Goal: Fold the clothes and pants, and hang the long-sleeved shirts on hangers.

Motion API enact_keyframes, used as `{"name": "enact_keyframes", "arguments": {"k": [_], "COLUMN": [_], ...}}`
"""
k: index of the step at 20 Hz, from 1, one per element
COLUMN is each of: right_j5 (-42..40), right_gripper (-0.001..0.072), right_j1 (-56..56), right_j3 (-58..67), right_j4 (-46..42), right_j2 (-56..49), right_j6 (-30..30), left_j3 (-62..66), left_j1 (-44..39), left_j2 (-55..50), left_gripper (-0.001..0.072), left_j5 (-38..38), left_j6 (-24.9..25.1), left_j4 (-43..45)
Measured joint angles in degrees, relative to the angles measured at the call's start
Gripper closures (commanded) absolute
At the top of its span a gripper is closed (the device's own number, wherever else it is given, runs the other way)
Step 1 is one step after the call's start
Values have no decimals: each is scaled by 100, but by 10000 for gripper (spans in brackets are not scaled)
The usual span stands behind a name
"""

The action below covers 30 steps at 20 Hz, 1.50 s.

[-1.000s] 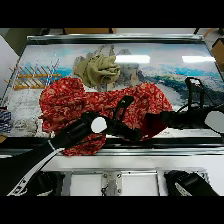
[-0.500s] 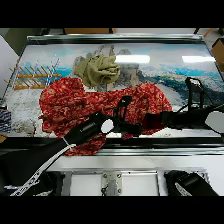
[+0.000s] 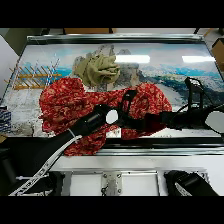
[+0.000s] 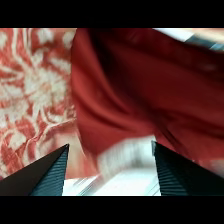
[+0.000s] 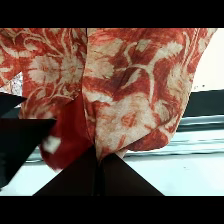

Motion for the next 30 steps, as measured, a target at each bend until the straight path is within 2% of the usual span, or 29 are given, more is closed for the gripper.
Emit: {"name": "enact_keyframes", "arguments": {"k": [9, 10, 11, 12, 13, 14, 18, 22, 24, 27, 30], "right_j5": [0, 2, 2, 2, 2, 2, 20, 72, 160, 334, 402], "right_gripper": [698, 698, 698, 698, 698, 698, 698, 699, 699, 699, 700], "right_j1": [0, 0, 0, 0, 0, 0, -4, -341, -599, -822, -901], "right_j3": [0, 0, 0, 0, 0, 0, 7, 597, 1473, 3528, 5499], "right_j4": [2, 2, 2, 2, 2, 2, 0, -26, -63, -66, -96], "right_j2": [4, 4, 4, 4, 4, 4, 4, -122, -389, -1119, -1891], "right_j6": [0, 0, 0, 0, 0, -2, -61, -479, -774, -1217, -1434], "left_j3": [422, 391, 361, 339, 323, 315, 297, 1014, 1904, 3633, 4760], "left_j1": [-459, -472, -483, -492, -498, -496, -334, 164, 389, 555, 667], "left_j2": [-918, -944, -966, -979, -988, -994, -872, -63, 328, 538, 634], "left_gripper": [177, 340, 346, 384, 663, 695, 695, 695, 696, 696, 696], "left_j5": [-774, -841, -911, -984, -1027, -1073, -1106, -1119, -1108, -1001, -531], "left_j6": [57, 28, -7, -66, -142, -164, -278, -105, 107, 487, 780], "left_j4": [188, 264, 365, 494, 619, 721, 953, 1014, 1038, 1038, 1045]}}
